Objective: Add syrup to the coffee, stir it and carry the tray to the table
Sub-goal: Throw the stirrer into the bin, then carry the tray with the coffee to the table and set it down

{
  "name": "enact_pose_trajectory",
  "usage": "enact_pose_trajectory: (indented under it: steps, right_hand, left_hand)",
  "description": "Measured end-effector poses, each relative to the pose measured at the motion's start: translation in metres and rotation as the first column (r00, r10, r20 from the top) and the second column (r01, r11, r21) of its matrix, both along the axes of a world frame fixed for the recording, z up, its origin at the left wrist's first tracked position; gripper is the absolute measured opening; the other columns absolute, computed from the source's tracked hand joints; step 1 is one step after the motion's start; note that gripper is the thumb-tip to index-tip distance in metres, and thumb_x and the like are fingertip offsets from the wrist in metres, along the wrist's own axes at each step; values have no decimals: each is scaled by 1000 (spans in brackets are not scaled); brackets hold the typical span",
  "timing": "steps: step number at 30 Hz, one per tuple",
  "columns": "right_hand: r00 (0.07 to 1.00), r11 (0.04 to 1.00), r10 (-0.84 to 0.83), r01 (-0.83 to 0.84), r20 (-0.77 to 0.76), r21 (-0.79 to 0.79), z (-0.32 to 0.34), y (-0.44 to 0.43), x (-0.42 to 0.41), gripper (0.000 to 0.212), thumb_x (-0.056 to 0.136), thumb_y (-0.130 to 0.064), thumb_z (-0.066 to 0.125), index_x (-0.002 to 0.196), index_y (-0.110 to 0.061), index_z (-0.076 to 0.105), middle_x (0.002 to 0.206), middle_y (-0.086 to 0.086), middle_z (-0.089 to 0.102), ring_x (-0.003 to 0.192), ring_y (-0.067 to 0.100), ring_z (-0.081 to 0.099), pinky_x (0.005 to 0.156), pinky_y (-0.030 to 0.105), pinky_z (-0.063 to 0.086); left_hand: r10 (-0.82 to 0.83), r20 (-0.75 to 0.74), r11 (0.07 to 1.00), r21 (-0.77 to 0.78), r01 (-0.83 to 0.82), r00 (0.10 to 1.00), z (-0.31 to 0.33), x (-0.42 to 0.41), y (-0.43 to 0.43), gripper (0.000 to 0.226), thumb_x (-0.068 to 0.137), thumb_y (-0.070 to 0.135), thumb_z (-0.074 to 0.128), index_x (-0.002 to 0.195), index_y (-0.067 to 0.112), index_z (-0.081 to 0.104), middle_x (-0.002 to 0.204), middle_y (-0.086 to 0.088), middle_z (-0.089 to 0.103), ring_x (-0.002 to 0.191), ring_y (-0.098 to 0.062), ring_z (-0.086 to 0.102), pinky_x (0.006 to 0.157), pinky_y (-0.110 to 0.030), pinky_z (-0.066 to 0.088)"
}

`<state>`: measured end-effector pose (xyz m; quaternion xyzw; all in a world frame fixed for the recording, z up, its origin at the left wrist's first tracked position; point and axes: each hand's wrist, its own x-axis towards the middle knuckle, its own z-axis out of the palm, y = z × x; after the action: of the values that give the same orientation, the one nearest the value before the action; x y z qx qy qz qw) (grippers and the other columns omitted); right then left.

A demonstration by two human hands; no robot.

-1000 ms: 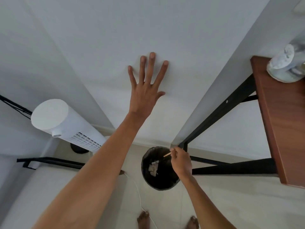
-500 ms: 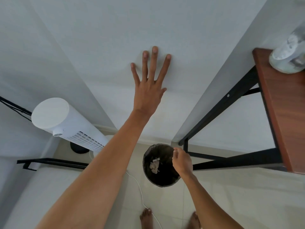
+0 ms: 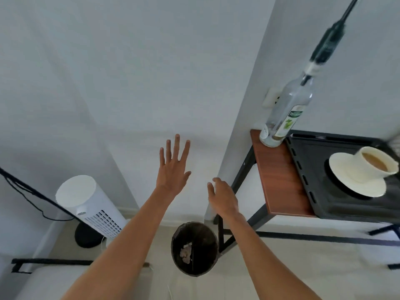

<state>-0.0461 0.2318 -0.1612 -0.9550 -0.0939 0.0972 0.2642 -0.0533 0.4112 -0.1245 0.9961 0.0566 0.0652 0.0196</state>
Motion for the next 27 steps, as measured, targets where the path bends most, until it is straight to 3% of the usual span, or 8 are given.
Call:
enact_pose_trajectory:
  steps: [8, 11, 15, 23, 27]
  right_hand:
    - [966, 993, 29, -57, 255, 105, 121, -19, 4, 48, 105, -42, 38, 142, -14, 49, 136, 10, 57, 127, 29, 53, 95, 43, 48]
    - [937, 995, 12, -47, 349, 90, 161, -53, 11, 40, 104, -38, 40, 130, -11, 53, 125, 11, 60, 118, 31, 55, 86, 44, 50]
    - [896, 998, -22, -7, 444, 64, 190, -120, 22, 36, 103, -38, 42, 127, -14, 56, 120, 9, 62, 112, 29, 58, 81, 44, 54]
    - [837, 993, -112, 82, 535, 81, 220, -264, 40, 44, 103, -40, 43, 138, -15, 54, 131, 11, 61, 124, 31, 53, 95, 43, 49]
    - [817, 985, -168, 122, 552, 119, 231, -331, 54, 42, 103, -40, 44, 136, -17, 55, 127, 8, 62, 120, 28, 54, 82, 39, 51]
  left_hand:
    - [-5, 31, 1000, -23, 6, 1000, 69, -37, -8, 88, 105, 50, 41, 159, 16, -19, 167, -16, -25, 156, -43, -15, 128, -51, 1]
    - [-37, 60, 998, -48, 40, 998, 97, -38, -29, 82, 106, 49, 36, 161, 16, -15, 169, -17, -20, 156, -41, -15, 129, -49, -2]
    - [-132, 97, 987, -82, 140, 986, 120, -30, -83, 79, 107, 49, 35, 163, 15, -9, 170, -20, -14, 157, -39, -13, 128, -47, -2]
    - [-256, 121, 953, -135, 271, 959, 136, 8, -226, 77, 104, 52, 41, 164, 17, 8, 171, -19, -1, 159, -37, -2, 129, -46, 5]
    - [-252, 79, 949, -174, 262, 965, 136, 24, -291, 79, 103, 56, 40, 164, 18, 7, 172, -17, 2, 159, -34, 0, 129, -47, 8]
